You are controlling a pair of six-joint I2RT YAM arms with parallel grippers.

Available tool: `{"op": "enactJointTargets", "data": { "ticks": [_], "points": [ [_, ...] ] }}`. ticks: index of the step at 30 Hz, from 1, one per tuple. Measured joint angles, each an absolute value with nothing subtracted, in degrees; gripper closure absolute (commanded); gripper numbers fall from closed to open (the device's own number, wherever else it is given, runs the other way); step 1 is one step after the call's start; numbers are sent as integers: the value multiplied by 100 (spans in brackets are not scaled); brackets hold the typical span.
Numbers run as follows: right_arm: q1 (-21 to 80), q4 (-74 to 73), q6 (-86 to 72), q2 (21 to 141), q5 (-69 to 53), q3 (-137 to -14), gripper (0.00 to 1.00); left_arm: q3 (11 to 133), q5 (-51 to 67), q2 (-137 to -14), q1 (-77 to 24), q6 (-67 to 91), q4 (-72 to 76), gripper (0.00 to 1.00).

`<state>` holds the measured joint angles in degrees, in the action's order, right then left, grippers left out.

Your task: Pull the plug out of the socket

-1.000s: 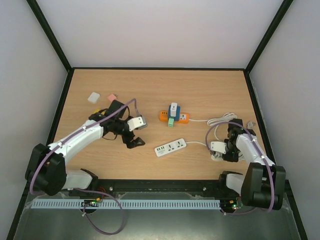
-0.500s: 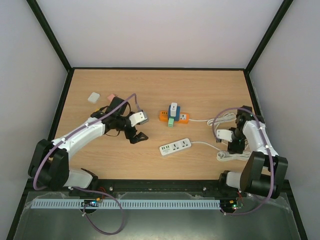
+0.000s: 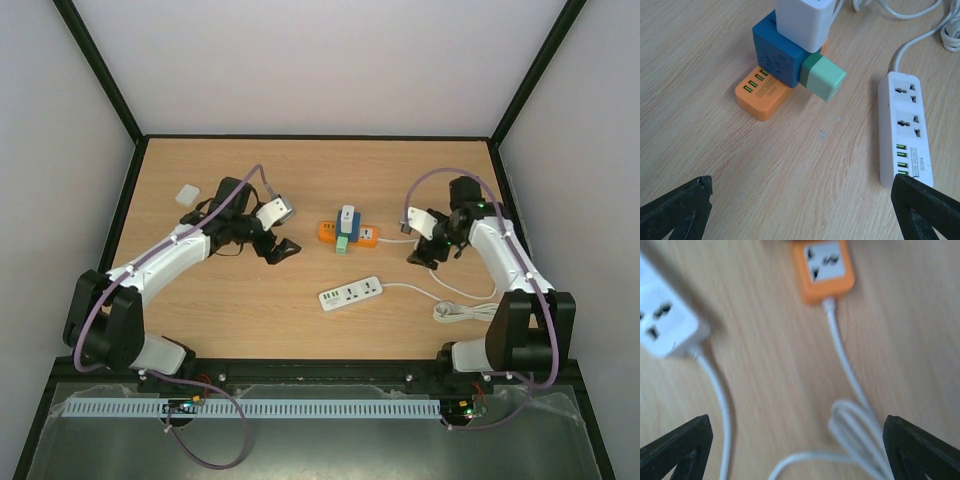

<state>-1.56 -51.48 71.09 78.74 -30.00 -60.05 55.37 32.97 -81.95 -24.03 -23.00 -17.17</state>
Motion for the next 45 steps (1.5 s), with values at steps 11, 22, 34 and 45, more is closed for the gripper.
{"op": "enactJointTargets", "data": {
  "ticks": [11,22,34,45],
  "points": [
    [650,-3249,5972,9124,-3210,-5800,11,5537,3291,-8211,-2180,-2095,-1656,0],
    [923,-2687,5769,10092,-3179,-6005,13,5601,3262,-8340,-2143,-2056,-1682,0],
    [1247,-2689,5758,10580,-3212,-6331,28,5631,3256,-8346,-2051,-2056,-1710,0],
    [1699,-2746,4866,10702,-3623,-6414,28,5631,3336,-8348,-1603,-1999,-1728,0]
  ]
}}
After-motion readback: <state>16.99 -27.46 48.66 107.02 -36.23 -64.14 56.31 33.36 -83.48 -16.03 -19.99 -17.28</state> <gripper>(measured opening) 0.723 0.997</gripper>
